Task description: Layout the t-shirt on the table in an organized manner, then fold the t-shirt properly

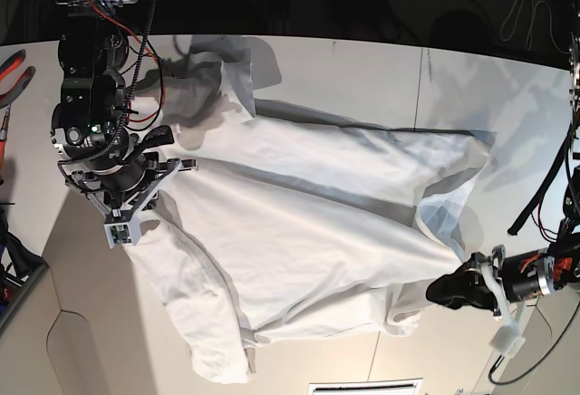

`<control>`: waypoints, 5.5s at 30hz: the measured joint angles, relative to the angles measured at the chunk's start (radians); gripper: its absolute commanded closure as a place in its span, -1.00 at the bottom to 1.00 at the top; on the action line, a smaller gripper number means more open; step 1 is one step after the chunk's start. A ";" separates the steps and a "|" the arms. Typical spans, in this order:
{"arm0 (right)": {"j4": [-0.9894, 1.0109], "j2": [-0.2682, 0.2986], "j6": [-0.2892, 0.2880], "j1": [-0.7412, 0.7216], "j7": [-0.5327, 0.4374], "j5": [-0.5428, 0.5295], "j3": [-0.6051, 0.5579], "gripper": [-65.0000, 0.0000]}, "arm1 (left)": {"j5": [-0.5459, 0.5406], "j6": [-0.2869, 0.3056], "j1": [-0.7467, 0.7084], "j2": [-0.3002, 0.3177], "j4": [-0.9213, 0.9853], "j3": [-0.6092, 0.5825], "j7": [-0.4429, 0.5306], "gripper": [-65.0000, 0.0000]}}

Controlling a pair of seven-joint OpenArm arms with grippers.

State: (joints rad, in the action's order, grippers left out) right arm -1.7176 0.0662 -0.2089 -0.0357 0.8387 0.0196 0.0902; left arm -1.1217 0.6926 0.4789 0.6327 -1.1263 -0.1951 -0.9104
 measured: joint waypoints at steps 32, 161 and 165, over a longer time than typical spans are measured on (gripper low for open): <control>0.215 0.000 0.034 0.123 -0.163 -0.018 0.000 1.00 | 0.698 -0.168 -0.207 -0.229 0.104 0.000 0.436 1.00; -0.483 -0.028 0.371 0.763 0.223 0.605 -0.104 0.27 | 0.423 -0.003 -0.141 -0.245 -0.017 0.255 0.305 0.22; -0.483 -0.028 0.366 0.778 0.225 0.551 -0.065 0.27 | 0.422 -0.003 -0.141 -0.246 -0.017 0.255 0.305 0.22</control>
State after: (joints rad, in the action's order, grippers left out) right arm -2.2002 0.0380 0.1570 0.7422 1.0637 0.5705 0.0254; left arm -0.6998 0.6891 0.3378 0.3870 -1.1435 0.0601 -0.6056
